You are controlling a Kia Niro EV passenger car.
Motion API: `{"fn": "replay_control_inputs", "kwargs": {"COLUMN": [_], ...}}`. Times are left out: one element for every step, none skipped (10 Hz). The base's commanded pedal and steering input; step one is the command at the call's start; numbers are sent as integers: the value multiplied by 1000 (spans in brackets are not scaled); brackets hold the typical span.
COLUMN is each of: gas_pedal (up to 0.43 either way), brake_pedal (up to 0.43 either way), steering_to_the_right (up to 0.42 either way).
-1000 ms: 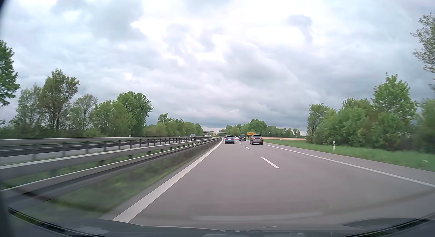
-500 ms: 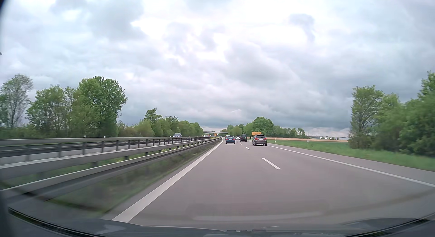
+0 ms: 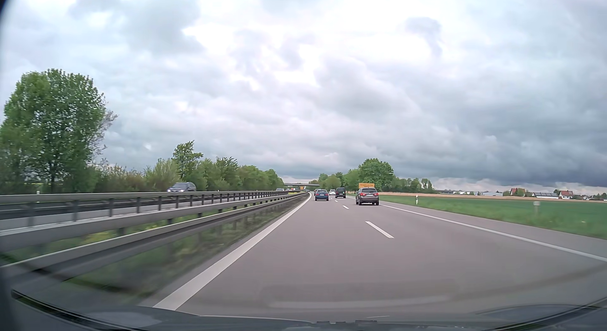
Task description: Follow the waypoints while adhering to traffic rules and regulations
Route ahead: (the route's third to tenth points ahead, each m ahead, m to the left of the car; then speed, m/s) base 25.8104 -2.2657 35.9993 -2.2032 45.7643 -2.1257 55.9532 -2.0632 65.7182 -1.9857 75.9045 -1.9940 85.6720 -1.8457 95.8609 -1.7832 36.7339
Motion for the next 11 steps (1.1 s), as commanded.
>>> {"fn": "replay_control_inputs", "kwargs": {"gas_pedal": [331, 331, 331, 339, 350, 350, 358, 358, 370, 370, 370], "brake_pedal": [12, 12, 12, 12, 12, 12, 12, 12, 18, 12, 12], "steering_to_the_right": [-1, -1, -1, -1, -1, -1, -1, -1, -1, -1, -1]}}
